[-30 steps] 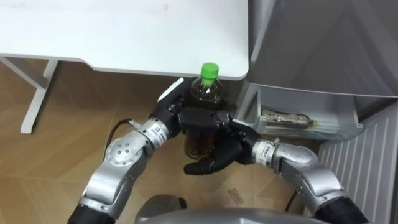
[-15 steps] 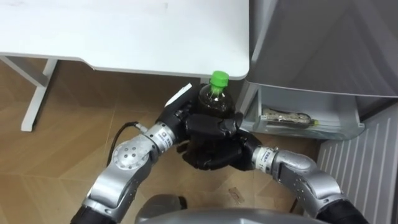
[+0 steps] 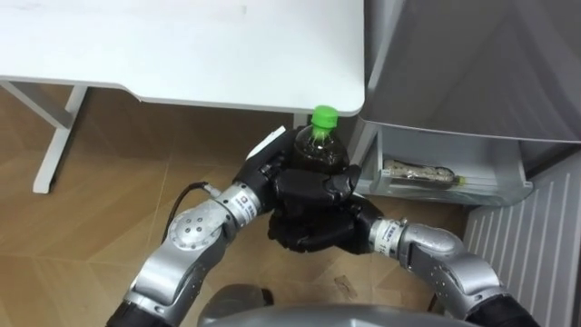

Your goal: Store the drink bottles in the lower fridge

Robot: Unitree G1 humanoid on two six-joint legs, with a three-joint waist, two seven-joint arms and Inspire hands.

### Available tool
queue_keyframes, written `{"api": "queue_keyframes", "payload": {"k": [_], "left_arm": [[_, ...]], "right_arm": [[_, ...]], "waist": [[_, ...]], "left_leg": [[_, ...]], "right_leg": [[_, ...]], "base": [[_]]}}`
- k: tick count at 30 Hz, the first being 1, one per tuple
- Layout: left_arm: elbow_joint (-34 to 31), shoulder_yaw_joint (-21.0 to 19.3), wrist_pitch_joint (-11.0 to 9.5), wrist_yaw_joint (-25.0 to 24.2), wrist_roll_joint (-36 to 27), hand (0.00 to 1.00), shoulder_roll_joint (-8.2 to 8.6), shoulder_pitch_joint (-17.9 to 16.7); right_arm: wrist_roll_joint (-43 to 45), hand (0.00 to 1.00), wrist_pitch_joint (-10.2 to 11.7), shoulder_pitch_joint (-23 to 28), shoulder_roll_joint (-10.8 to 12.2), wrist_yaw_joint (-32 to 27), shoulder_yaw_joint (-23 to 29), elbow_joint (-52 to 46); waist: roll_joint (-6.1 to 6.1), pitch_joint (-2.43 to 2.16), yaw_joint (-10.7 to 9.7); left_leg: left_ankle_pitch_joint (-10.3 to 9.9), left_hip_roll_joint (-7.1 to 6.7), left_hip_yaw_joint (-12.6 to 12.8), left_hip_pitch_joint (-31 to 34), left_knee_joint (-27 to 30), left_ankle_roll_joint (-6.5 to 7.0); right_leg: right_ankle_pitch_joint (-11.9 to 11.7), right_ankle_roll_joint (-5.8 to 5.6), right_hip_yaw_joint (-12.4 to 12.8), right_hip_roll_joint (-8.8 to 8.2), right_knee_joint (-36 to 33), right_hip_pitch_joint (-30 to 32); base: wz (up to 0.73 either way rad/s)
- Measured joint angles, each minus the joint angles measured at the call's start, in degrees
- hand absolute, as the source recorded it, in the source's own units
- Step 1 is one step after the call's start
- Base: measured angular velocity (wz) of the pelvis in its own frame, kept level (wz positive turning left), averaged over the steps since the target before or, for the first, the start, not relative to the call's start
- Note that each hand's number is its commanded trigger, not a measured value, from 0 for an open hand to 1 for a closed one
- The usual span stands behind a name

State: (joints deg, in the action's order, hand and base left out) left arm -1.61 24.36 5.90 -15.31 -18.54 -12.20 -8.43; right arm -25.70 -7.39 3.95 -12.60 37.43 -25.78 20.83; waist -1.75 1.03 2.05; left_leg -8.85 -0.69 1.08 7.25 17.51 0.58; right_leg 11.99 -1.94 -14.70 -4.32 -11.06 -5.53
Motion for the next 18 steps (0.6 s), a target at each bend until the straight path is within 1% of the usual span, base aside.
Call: {"api": "queue_keyframes", "payload": {"k": [1,6,9,14,18], "left_arm": [[0.0,0.0,0.0,0.0,-0.1,0.00,0.02,0.0],[0.0,0.3,-0.2,1.1,-1.0,0.00,0.09,-0.1],[0.0,0.6,-1.4,1.3,-1.0,0.00,0.04,-0.1],[0.1,0.6,-1.7,1.3,-1.0,0.00,-0.01,-0.1],[0.1,1.2,-2.8,1.3,-1.0,0.00,-0.01,-0.1]], "right_arm": [[0.0,1.00,0.0,0.0,0.0,0.0,0.0,0.0],[-0.4,1.00,0.1,0.1,0.0,0.0,-0.1,0.0],[-2.5,1.00,0.0,0.3,0.0,0.0,-0.6,0.0],[-4.2,1.00,0.0,0.8,-0.1,0.0,-1.4,0.0],[-5.8,1.00,0.0,0.8,-0.2,0.0,-2.1,0.0]], "waist": [[0.00,0.00,0.0],[-0.01,0.00,0.0],[-0.04,-0.01,0.0],[-0.07,-0.01,0.0],[-0.09,0.00,0.0]], "left_leg": [[0.0,0.00,0.0,0.0,0.0,0.00],[0.0,0.05,0.0,0.0,0.0,0.00],[0.0,0.05,0.1,0.0,0.0,0.01],[0.0,0.05,0.1,0.0,0.0,0.03],[0.0,0.05,0.1,0.0,0.0,0.03]], "right_leg": [[0.0,0.00,0.0,0.00,0.0,0.0],[0.0,0.00,0.0,-0.01,-0.5,0.2],[0.0,0.00,0.1,-0.04,-0.7,0.4],[0.0,0.00,0.1,-0.04,-0.7,0.4],[0.0,0.00,0.1,-0.05,-0.7,0.5]], "base": [[0.00],[0.00],[0.00],[0.00],[0.00]]}}
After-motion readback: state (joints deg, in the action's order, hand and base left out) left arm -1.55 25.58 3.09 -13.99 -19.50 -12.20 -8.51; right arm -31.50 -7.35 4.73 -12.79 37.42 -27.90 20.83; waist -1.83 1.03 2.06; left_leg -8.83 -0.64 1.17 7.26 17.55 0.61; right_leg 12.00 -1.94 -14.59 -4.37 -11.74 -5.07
